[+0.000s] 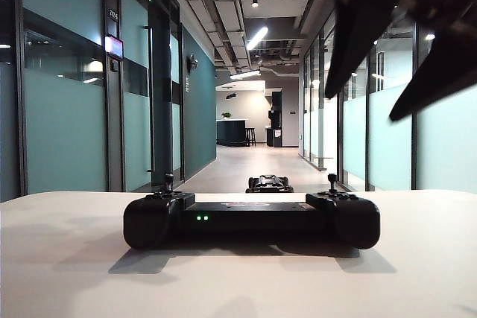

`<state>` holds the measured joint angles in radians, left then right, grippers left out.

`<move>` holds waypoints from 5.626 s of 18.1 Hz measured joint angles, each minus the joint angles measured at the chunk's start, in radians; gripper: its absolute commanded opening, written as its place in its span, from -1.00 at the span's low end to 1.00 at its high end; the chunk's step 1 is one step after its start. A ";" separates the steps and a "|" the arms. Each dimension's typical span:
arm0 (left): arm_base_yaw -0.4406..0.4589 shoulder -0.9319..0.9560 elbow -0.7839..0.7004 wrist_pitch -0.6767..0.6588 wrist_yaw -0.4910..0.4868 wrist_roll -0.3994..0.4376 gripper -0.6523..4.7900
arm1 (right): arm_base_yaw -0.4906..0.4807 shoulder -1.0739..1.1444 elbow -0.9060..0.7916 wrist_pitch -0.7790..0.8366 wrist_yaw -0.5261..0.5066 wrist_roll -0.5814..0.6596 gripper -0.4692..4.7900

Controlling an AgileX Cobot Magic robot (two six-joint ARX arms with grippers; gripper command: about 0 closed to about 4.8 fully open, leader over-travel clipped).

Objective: Push the left joystick on the remote control sitting on the white table forward to make the robot dog walk in a straight line until it approaches the door.

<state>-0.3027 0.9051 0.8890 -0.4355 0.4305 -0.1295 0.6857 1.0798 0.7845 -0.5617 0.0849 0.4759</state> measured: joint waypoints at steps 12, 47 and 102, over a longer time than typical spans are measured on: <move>0.000 0.000 0.000 0.000 0.032 0.000 -0.78 | -0.066 0.287 0.125 -0.093 -0.044 0.025 0.89; 0.000 0.000 0.000 -0.003 0.038 0.000 -0.78 | -0.075 0.507 0.132 0.009 -0.043 0.012 -0.16; -0.200 0.684 0.000 0.240 0.010 0.230 -0.78 | -0.074 0.510 0.159 -0.076 0.024 0.119 -0.16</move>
<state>-0.5022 1.5894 0.8894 -0.1951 0.4408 0.1009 0.6117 1.5902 0.9432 -0.6373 0.1085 0.5945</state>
